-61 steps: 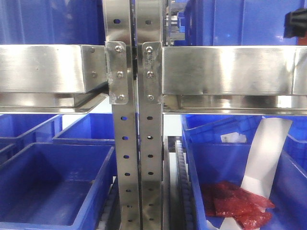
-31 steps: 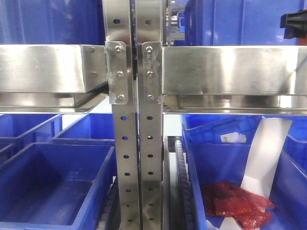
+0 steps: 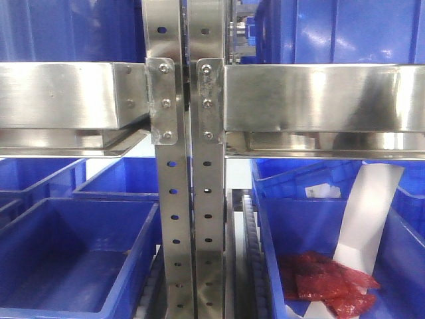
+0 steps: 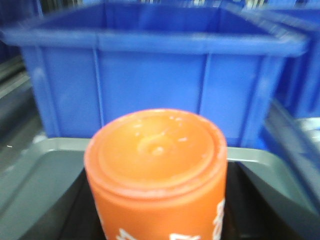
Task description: Grab orange capacitor from left shelf to right conveyor
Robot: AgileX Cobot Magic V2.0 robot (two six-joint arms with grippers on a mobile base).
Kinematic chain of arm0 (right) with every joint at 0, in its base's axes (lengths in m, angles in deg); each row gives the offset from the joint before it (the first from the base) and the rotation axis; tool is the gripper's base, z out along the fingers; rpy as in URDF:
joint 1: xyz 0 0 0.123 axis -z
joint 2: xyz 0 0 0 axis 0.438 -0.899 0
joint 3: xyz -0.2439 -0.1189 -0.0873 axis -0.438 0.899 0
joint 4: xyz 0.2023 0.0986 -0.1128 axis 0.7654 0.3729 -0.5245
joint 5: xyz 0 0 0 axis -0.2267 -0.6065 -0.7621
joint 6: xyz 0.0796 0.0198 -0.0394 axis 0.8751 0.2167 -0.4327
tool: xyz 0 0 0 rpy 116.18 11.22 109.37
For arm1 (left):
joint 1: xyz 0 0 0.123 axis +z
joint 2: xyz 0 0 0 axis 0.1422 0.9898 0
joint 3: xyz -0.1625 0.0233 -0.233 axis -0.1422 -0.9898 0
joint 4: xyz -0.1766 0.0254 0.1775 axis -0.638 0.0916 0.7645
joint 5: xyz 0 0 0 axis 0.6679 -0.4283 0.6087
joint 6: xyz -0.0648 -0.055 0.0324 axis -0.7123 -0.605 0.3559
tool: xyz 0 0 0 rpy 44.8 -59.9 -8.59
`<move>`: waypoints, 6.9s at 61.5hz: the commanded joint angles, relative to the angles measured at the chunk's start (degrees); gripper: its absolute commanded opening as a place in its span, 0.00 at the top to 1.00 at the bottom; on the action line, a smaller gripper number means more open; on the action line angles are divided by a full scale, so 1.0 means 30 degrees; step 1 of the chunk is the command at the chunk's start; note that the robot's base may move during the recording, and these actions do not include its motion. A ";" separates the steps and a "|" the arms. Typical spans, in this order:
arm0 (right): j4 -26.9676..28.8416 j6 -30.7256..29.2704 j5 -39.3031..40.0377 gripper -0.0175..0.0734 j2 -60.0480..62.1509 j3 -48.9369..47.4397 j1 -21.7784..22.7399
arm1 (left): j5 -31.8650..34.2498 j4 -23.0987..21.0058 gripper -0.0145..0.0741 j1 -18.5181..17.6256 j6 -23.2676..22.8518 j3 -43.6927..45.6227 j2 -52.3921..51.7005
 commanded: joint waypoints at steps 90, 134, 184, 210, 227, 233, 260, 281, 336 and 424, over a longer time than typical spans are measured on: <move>0.1711 -0.0074 -1.0913 0.62 1.9416 0.6742 0.0053 | 0.1700 -0.0034 0.98 -0.0010 -0.0028 0.0099 -0.0223; 0.1711 -0.0074 -1.0913 0.62 1.9416 0.6742 0.0053 | 0.1700 -0.0034 0.98 0.0064 -0.0028 0.0099 -0.0223; 0.1711 -0.0074 -1.0913 0.62 1.9416 0.6742 0.0053 | 0.1700 -0.0034 0.98 0.0064 -0.0028 0.0099 -0.0223; 0.1711 -0.0074 -1.0913 0.62 1.9416 0.6742 0.0053 | 0.1700 -0.0034 0.98 0.0064 -0.0028 0.0099 -0.0223; 0.1711 -0.0074 -1.0913 0.62 1.9416 0.6742 0.0053 | 0.1700 -0.0034 0.98 0.0064 -0.0028 0.0099 -0.0223; 0.1711 -0.0074 -1.0913 0.62 1.9416 0.6742 0.0053 | 0.1700 -0.0034 0.98 0.0064 -0.0028 0.0099 -0.0223; 0.1711 -0.0074 -1.0913 0.62 1.9416 0.6742 0.0053 | 0.1700 -0.0034 0.98 0.0064 -0.0028 0.0099 -0.0223; 0.1711 -0.0074 -1.0913 0.62 1.9416 0.6742 0.0053 | 0.1700 -0.0034 0.98 0.0064 -0.0028 0.0099 -0.0223; 0.1711 -0.0074 -1.0913 0.62 1.9416 0.6742 0.0053 | 0.1700 -0.0034 0.98 0.0064 -0.0028 0.0099 -0.0223; 0.1711 -0.0074 -1.0915 0.62 1.9376 0.6742 0.0053 | 0.1748 -0.0034 0.98 -0.0822 -0.0028 0.0099 -0.0223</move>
